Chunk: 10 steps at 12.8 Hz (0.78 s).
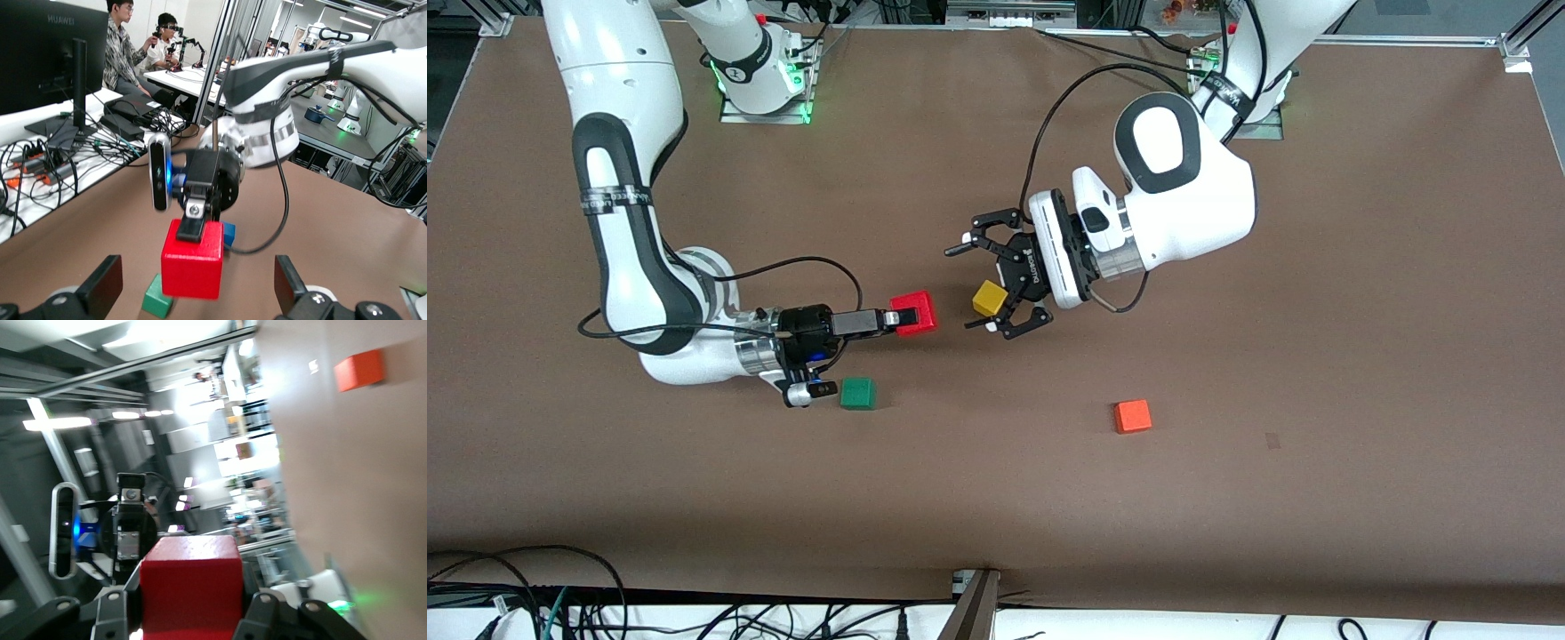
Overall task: Pass red block to right arm, stack on blue
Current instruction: 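Open the left gripper and pull it back from the red cube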
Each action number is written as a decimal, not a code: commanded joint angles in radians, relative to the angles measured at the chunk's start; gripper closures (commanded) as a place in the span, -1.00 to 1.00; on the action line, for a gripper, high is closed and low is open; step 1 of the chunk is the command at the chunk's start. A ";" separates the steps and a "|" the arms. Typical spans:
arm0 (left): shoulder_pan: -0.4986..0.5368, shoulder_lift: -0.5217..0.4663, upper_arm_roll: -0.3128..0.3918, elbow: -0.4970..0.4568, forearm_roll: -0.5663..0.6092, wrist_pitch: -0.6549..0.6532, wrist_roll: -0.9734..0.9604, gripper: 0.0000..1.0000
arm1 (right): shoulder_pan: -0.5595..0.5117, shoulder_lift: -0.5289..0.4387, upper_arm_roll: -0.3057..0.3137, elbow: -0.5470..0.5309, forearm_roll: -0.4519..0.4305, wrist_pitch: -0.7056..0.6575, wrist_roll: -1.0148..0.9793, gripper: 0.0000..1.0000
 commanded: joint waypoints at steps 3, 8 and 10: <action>0.010 -0.070 0.002 -0.081 -0.014 -0.072 -0.151 -1.00 | 0.006 -0.030 -0.092 0.083 -0.331 0.026 0.011 0.63; 0.112 -0.078 0.012 -0.062 0.174 -0.361 -0.285 -1.00 | 0.012 -0.047 -0.125 0.147 -0.794 0.109 0.036 0.63; 0.158 -0.075 0.014 -0.014 0.298 -0.511 -0.377 -1.00 | 0.015 -0.072 -0.120 0.145 -1.012 0.172 0.066 0.68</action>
